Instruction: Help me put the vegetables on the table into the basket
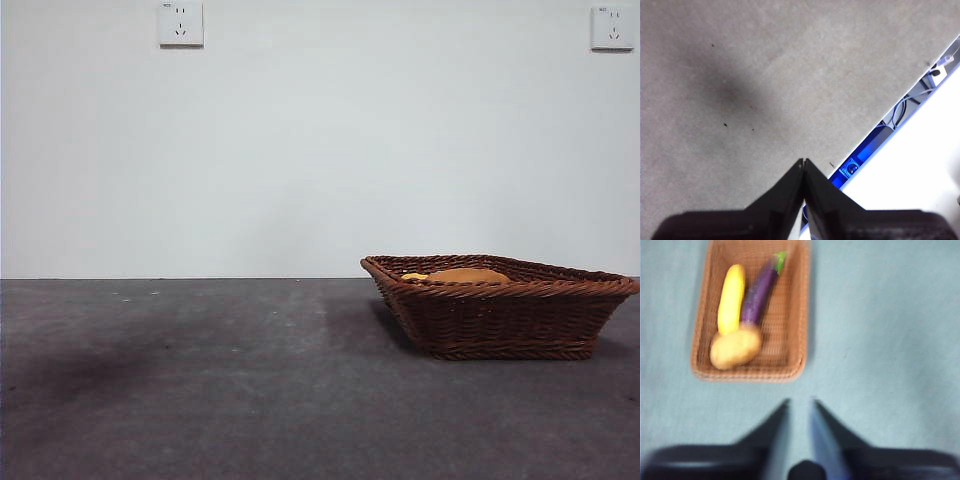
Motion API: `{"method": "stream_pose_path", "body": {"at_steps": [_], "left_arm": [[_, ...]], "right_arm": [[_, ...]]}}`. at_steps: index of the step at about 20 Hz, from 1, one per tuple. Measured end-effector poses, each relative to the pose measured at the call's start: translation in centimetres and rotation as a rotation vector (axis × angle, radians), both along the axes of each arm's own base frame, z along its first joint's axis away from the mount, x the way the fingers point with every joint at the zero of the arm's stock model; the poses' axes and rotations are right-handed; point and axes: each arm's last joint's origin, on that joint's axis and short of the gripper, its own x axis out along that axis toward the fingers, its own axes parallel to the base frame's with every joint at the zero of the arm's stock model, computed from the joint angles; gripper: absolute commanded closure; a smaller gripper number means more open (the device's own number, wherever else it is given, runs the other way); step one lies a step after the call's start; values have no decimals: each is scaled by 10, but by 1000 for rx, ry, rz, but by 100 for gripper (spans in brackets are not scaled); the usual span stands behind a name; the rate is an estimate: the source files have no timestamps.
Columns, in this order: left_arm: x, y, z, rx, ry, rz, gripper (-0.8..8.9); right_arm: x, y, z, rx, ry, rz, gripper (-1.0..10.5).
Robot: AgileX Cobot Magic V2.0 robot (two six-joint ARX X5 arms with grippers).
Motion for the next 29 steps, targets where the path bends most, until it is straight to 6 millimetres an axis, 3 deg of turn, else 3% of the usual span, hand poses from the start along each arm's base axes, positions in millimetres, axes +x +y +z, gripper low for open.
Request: {"method": "stream_pose_path", "body": {"at_steps": [4, 8, 16, 22, 25, 27, 29], "left_arm": [[-3, 3, 1, -26, 8, 35, 818], [0, 0, 0, -43, 46, 82, 818], [32, -25, -5, -75, 18, 89, 817], [63, -42, -2, -115, -143, 71, 817], [87, -31, -6, -37, -358, 39, 817], [97, -12, -27, -48, -484, 118, 817], [93, 8, -55, -146, -598, 231, 817]], "right_arm": [[-41, -12, 9, 69, -112, 46, 946], [-53, -19, 11, 73, -157, 24, 946], [-34, -10, 8, 5, -118, -18, 946], [-11, 1, 2, -33, -52, -19, 946], [3, 8, -3, -66, -13, -28, 946], [11, 12, -7, -81, 12, -28, 947], [20, 16, -11, -97, 39, -29, 947]]}}
